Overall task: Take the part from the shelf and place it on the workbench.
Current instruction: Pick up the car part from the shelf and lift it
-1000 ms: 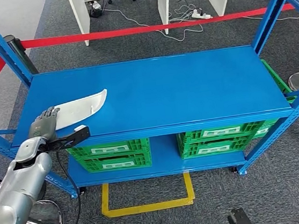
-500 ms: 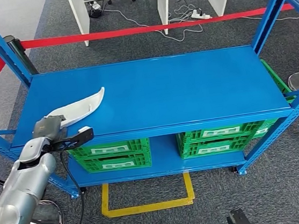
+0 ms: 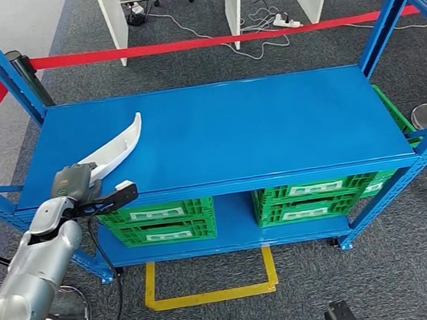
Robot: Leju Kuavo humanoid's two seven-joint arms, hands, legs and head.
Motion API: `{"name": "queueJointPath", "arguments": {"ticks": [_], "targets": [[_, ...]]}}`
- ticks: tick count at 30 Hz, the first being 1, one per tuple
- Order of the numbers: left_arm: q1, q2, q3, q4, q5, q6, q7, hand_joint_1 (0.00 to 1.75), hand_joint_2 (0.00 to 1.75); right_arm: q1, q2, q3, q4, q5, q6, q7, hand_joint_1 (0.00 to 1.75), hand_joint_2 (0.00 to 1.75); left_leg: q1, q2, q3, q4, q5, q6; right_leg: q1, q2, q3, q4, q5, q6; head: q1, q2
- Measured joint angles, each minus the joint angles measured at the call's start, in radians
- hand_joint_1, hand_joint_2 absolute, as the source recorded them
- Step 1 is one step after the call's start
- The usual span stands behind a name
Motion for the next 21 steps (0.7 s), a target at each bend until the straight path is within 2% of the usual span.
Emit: {"name": "queueJointPath", "arguments": {"ticks": [5,8,13,19,21], "targets": [[0.014,-0.001,0.003,-0.020,0.003,0.028,-0.017,1.75,1.75,0.000,0.001,-0.005,0.000,0.001,-0.002,-0.001,0.00,0.00,0.000,0.000,0.000,0.000,0.000,0.000,0.000,0.000,0.000,0.000,0.000,0.000,0.000,0.000],[0.050,-0.006,0.009,-0.074,0.011,0.069,-0.039,1.75,1.75,0.002,0.001,-0.007,0.000,0.005,-0.005,-0.005,0.00,0.00,0.000,0.000,0.000,0.000,0.000,0.000,0.000,0.000,0.000,0.000,0.000,0.000,0.000,0.000],[0.140,-0.019,0.014,-0.228,0.046,0.105,-0.092,1.75,1.75,0.005,0.002,-0.014,0.001,0.008,-0.011,-0.013,0.00,0.00,0.000,0.000,-0.002,0.000,0.000,0.000,0.000,0.001,-0.002,0.000,0.000,0.000,0.000,0.000],[0.277,-0.039,0.010,-0.476,0.150,0.072,-0.189,1.75,1.75,0.009,0.002,-0.031,0.001,0.008,-0.014,-0.024,0.00,0.00,0.000,0.000,-0.003,0.000,-0.001,0.000,-0.001,0.001,-0.004,0.000,0.000,0.000,0.000,0.000],[0.327,-0.045,0.000,-0.564,0.169,0.066,-0.204,1.75,1.75,0.011,0.003,-0.036,0.001,0.008,-0.015,-0.024,0.00,0.00,-0.003,0.000,-0.005,0.004,-0.003,0.007,-0.004,0.001,-0.004,-0.003,0.002,0.005,0.000,0.000]]}}
